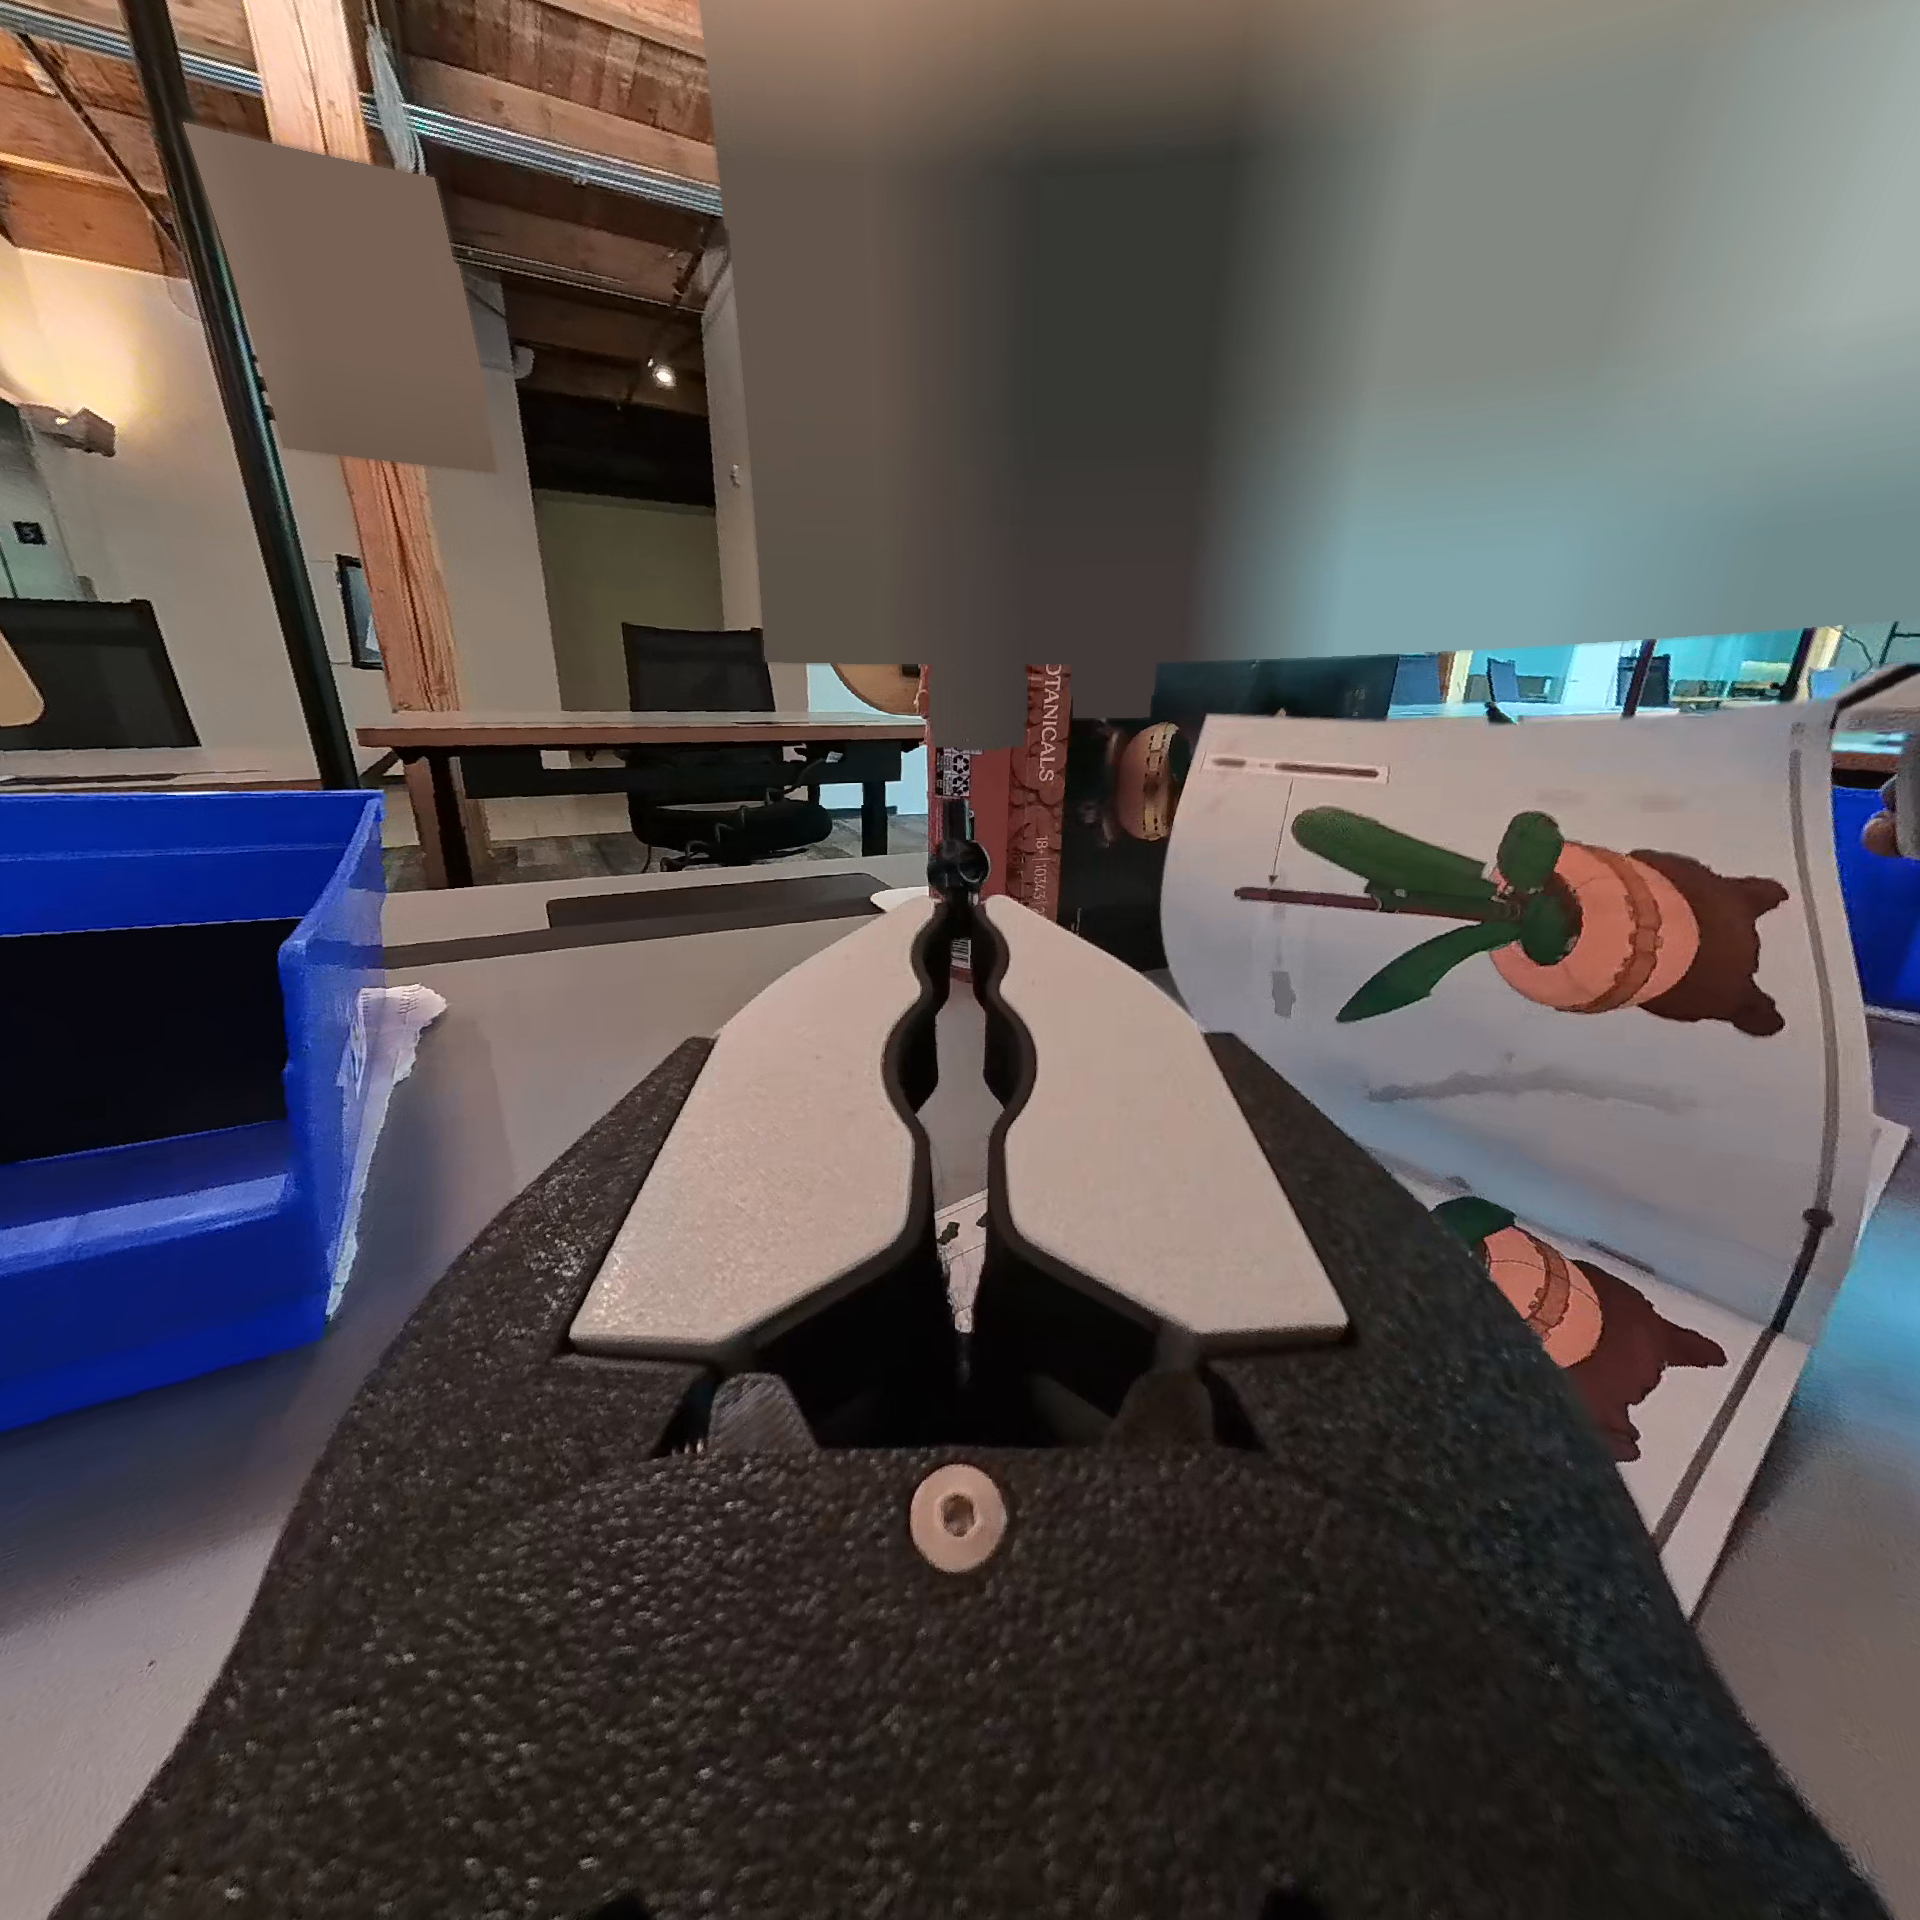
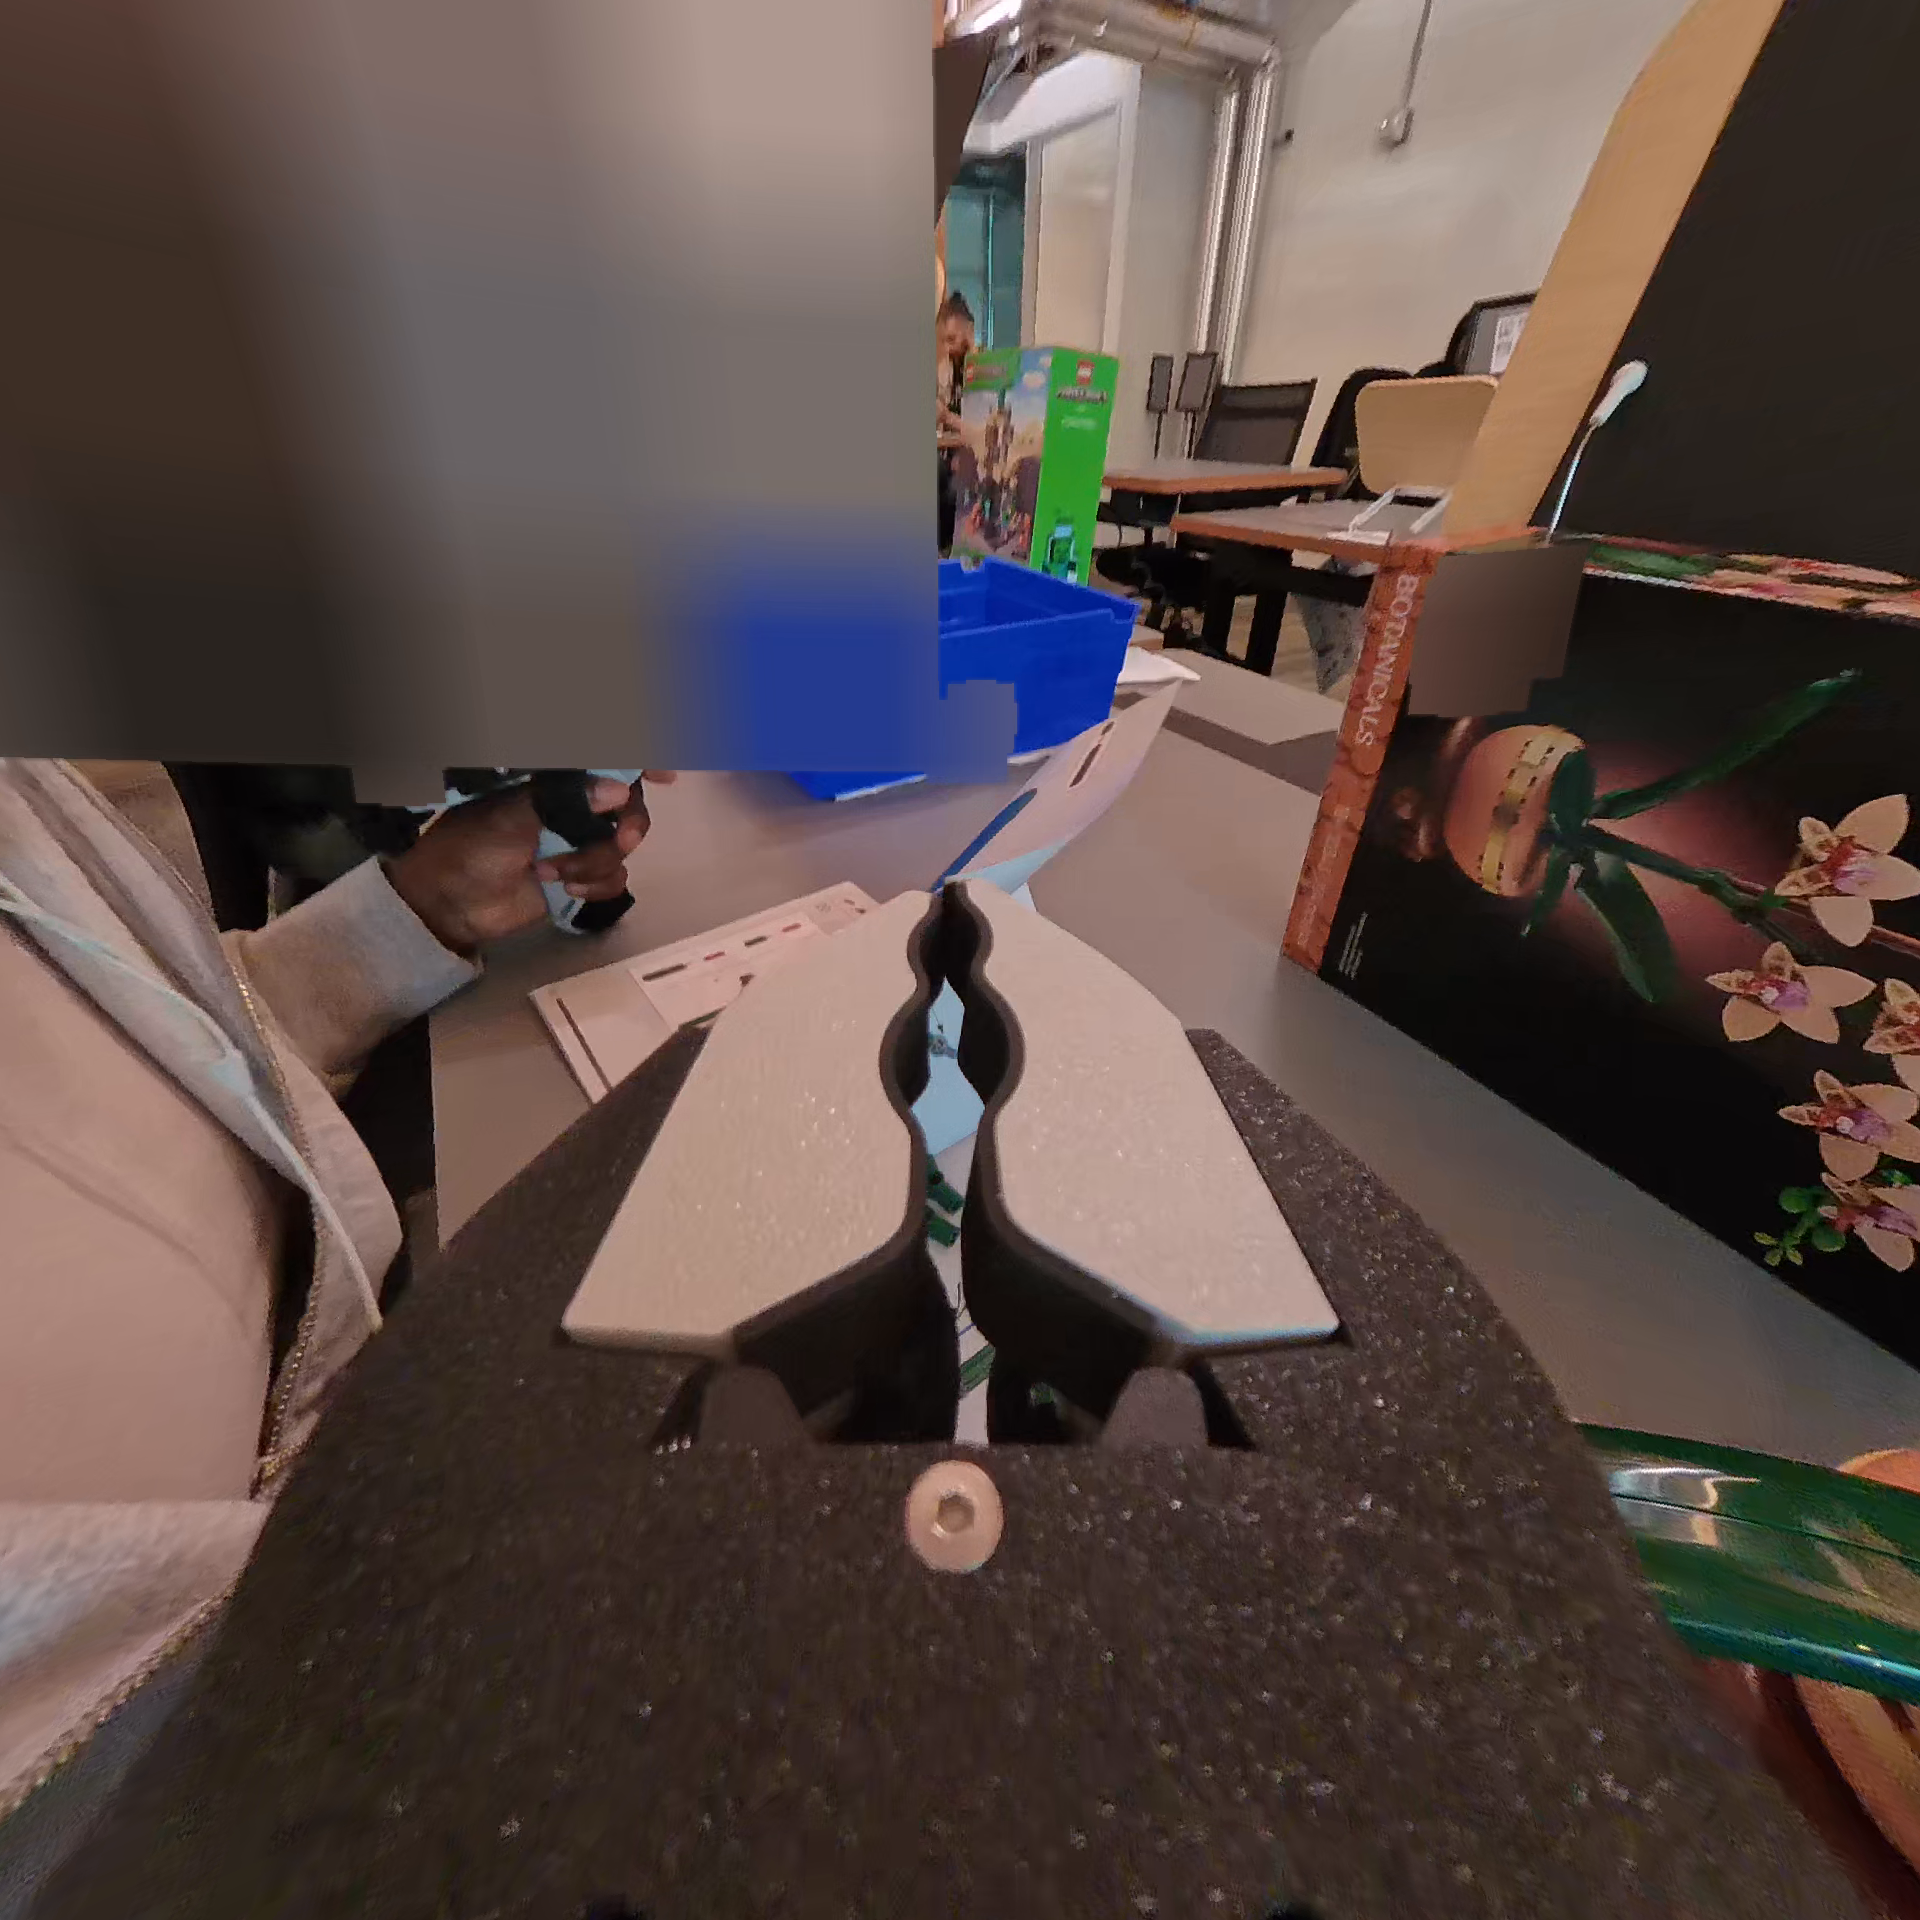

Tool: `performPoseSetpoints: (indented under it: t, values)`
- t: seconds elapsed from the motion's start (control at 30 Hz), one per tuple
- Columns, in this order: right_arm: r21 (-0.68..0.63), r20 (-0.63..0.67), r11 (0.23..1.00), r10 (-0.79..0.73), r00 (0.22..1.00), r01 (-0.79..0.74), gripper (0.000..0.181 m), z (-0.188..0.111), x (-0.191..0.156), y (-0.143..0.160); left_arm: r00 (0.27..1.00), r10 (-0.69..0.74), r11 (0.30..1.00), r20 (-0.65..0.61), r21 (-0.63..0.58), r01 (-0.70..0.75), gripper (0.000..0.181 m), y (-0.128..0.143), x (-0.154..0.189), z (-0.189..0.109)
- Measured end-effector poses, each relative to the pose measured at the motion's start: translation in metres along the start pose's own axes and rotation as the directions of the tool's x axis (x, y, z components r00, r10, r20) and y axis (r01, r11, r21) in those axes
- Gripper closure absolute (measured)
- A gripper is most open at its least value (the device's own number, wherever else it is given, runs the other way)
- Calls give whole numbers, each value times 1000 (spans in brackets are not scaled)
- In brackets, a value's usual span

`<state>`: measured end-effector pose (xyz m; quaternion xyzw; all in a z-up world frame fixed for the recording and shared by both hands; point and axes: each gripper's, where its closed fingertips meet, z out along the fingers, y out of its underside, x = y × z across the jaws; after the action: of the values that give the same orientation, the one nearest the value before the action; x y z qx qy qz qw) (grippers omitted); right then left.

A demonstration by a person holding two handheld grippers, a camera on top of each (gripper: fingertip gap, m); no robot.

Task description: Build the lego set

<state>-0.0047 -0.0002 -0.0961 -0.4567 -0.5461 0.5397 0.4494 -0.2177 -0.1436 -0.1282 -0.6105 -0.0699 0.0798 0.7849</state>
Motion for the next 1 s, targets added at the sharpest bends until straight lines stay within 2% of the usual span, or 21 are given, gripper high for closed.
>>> performPoseSetpoints:
  t: [0.1,0.23,0.57,0.7,1.0]
  values:
    - [52,7,998,21,1000,-21,181,-7,3,-9,1000,8,1000,-6,-1,-8,179,0,2,0]
    - [58,8,998,-15,1000,15,181,-15,3,-8,1000,7,1000,-8,0,-7,179,0,2,0]
    - [19,-107,1000,1,994,1,181,-43,13,20,1000,23,1000,-10,-5,-23,179,1,4,1]
    - [12,-78,999,42,996,-41,181,-47,10,27,1000,21,1000,-10,-2,-21,179,0,4,1]
    - [116,23,992,50,998,-52,181,-43,0,16,1000,20,1000,-11,-2,-20,179,0,4,1]
